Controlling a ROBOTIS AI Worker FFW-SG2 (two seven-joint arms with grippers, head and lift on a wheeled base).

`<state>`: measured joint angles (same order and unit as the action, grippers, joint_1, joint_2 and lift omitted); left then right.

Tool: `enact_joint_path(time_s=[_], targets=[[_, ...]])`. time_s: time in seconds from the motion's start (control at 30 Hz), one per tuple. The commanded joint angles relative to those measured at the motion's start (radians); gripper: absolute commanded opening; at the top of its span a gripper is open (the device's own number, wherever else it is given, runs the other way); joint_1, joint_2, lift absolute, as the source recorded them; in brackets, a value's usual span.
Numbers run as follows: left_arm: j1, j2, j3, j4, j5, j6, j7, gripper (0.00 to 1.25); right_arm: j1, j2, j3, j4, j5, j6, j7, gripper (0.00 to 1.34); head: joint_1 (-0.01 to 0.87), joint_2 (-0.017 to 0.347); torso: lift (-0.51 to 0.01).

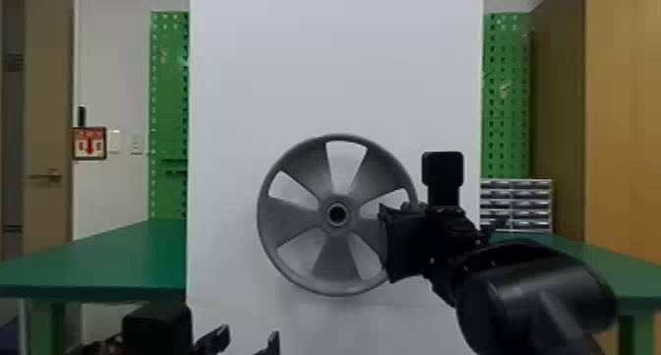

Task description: Hold the wheel and insert it

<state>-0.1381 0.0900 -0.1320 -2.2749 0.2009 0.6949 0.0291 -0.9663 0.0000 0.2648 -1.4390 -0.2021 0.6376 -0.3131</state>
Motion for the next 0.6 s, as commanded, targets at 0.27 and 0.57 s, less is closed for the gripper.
enact_joint_path(time_s=[0.27, 0.57], targets=[[0.002, 0.001, 0.002, 0.0, 0.0, 0.0, 0.0, 0.73, 0.008, 0.001, -0.004, 0.0, 0.001, -0.007, -0.014, 0.18, 0.003, 0.074, -0.483], [0.0, 0.001, 0.0, 0.001, 0.0, 0.0, 0.0, 0.73, 0.008, 0.001, -0.006, 0.014, -0.014, -0.026, -0.014, 0.79, 0.003, 0.074, -0.483]])
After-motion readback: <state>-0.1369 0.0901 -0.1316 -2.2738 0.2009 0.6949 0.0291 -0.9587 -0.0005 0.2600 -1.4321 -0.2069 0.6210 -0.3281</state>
